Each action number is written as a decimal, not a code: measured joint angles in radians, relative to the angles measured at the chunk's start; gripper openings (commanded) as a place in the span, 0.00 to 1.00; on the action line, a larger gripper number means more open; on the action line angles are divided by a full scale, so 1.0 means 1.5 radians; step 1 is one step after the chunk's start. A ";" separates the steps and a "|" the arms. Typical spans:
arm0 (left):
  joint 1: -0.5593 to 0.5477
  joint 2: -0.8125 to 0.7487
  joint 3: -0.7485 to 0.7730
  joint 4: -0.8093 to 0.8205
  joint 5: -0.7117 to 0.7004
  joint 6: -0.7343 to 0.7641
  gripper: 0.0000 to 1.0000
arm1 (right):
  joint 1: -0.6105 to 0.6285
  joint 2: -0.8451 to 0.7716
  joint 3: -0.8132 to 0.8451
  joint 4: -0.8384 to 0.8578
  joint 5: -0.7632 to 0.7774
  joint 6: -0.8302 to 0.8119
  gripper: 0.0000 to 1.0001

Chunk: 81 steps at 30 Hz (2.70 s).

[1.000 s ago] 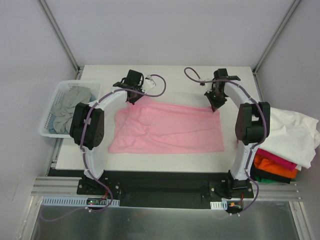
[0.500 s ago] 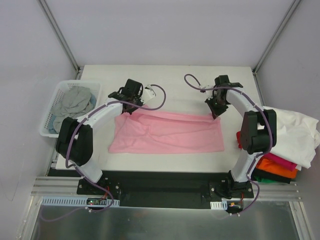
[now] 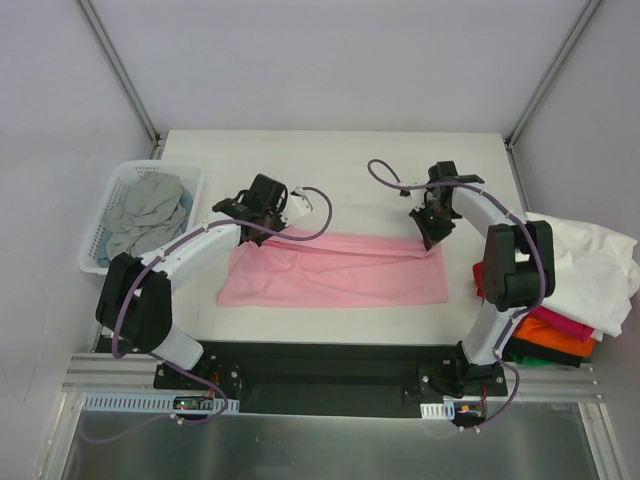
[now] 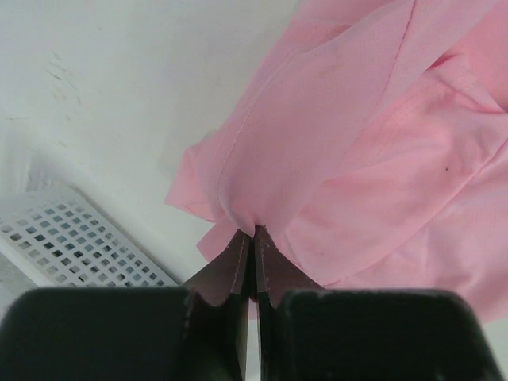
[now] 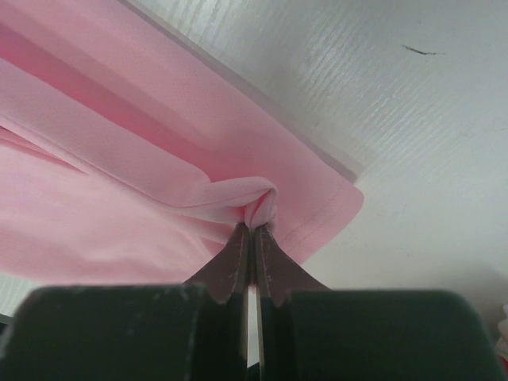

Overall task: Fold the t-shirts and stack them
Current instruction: Fold the other side of the tshirt into a rectangle

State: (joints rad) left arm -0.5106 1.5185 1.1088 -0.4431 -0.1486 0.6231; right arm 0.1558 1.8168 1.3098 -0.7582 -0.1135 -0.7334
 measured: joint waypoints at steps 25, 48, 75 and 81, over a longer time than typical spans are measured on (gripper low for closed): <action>-0.018 -0.021 -0.063 -0.026 -0.007 -0.025 0.00 | 0.001 -0.026 -0.054 0.014 -0.004 -0.002 0.27; -0.027 -0.021 -0.076 -0.040 0.004 -0.045 0.00 | 0.025 -0.161 -0.136 -0.008 -0.014 0.001 0.47; -0.027 0.014 -0.076 -0.041 0.025 -0.062 0.00 | 0.025 0.047 0.034 0.022 0.028 -0.011 0.48; -0.027 0.014 -0.076 -0.041 0.027 -0.062 0.00 | 0.026 0.042 0.015 0.030 0.023 -0.012 0.48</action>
State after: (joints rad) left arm -0.5514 1.5394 0.9943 -0.5041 -0.1078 0.5297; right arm 0.1944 1.8797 1.3323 -0.7128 -0.0795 -0.7521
